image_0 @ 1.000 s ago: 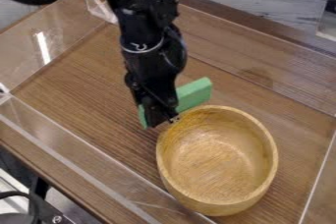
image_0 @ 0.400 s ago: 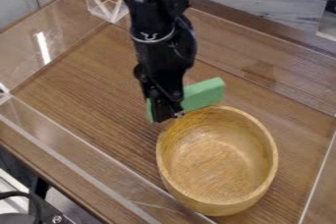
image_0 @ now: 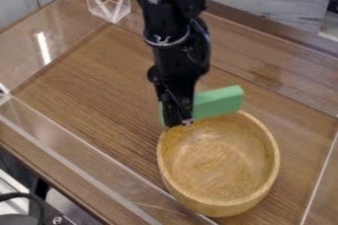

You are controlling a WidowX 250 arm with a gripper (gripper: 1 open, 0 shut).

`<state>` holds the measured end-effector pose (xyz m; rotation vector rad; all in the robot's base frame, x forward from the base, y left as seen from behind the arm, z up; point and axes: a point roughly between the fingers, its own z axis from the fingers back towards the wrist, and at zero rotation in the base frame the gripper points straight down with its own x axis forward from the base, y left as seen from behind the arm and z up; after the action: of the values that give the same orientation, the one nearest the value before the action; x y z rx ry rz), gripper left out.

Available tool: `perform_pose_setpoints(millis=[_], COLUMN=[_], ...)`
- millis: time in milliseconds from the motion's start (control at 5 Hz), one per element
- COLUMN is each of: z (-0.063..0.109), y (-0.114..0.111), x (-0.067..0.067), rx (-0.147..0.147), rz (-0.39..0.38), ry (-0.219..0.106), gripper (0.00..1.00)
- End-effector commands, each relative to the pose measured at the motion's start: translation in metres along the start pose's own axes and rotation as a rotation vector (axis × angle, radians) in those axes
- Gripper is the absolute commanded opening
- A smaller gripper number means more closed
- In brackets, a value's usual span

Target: Put the green block in the brown bowl

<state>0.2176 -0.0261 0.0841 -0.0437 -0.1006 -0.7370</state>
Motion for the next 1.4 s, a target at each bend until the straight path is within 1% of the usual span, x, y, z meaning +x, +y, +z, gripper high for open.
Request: perform_pose_setpoints(millis=[0,200,600,800,1000,1200], z=[0.003,0.000,0.005,0.001,-0.006,-0.006], y=[0.002,0.005,-0.016,-0.025,-0.035,-0.040], x=[0.006,0.006,-0.011,-0.002,0.005,0.002], rx=[0.021,0.016,0.003,-0.011,-0.034,-0.047], rz=[-0.046,-0.079,-0.111,-0.163,-0.207,-0.196], ry=[-0.032,-0.029,-0.030,-0.038,-0.043,-0.028], gripper=[0.00,0.00,0.00,0.00,0.00,0.00])
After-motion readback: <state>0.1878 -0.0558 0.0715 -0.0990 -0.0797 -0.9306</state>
